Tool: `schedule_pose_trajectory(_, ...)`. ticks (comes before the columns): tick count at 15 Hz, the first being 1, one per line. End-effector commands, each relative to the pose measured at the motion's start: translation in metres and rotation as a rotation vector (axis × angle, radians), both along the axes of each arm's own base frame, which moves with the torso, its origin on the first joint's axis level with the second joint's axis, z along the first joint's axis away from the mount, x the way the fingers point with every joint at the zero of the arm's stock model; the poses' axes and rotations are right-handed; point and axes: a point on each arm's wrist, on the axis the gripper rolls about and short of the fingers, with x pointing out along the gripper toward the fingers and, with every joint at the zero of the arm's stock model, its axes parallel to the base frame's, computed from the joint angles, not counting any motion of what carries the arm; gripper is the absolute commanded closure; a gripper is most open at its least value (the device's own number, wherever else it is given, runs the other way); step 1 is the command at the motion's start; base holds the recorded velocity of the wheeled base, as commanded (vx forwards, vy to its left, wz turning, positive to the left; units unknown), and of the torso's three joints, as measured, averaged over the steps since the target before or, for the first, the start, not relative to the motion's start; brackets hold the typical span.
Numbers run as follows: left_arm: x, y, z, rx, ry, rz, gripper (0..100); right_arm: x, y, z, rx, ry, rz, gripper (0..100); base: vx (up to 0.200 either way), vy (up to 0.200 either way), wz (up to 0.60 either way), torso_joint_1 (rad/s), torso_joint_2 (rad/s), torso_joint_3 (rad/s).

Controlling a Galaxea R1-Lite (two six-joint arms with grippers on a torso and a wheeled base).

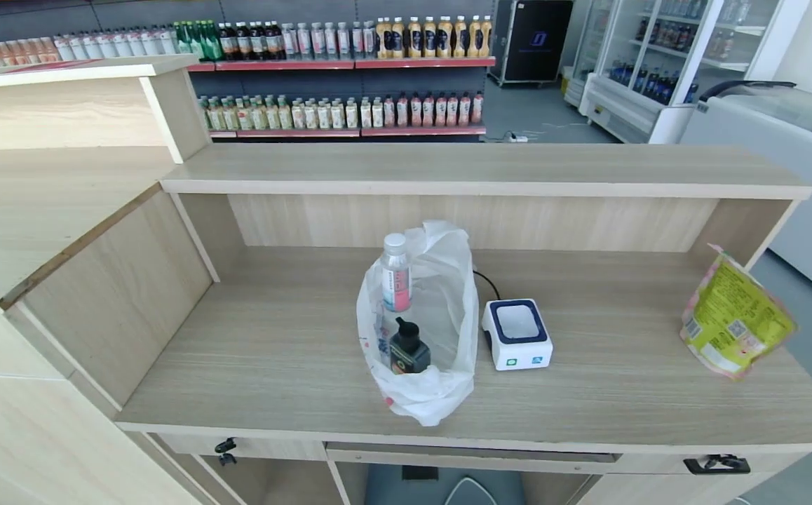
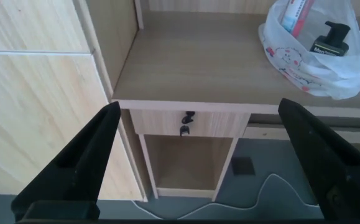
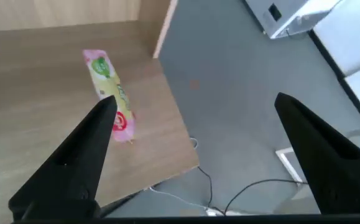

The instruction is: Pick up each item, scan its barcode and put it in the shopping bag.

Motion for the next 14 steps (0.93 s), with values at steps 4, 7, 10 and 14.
schedule_pose_trajectory(4, 0.0, 0.0, 0.0, 0.0, 0.001, 0.001, 0, 0.026, -0.061, -0.06, 0.307, 0.001, 0.275, 0, 0.0, 0.0, 0.0, 0.0, 0.0, 0.0)
schedule_pose_trajectory(7, 0.0, 0.0, 0.0, 0.0, 0.001, 0.001, 0, 0.048, -0.073, -0.064, 0.325, -0.001, 0.322, 0, 0.0, 0.0, 0.0, 0.0, 0.0, 0.0)
schedule_pose_trajectory(10, 0.0, 0.0, 0.0, 0.0, 0.001, 0.001, 0, 0.064, -0.085, -0.076, 0.355, 0.018, 0.335, 0, 0.0, 0.0, 0.0, 0.0, 0.0, 0.0)
schedule_pose_trajectory(14, 0.0, 0.0, 0.0, 0.0, 0.001, 0.001, 0, 0.094, -0.07, -0.096, 0.443, 0.035, 0.509, 0, 0.0, 0.0, 0.0, 0.0, 0.0, 0.0)
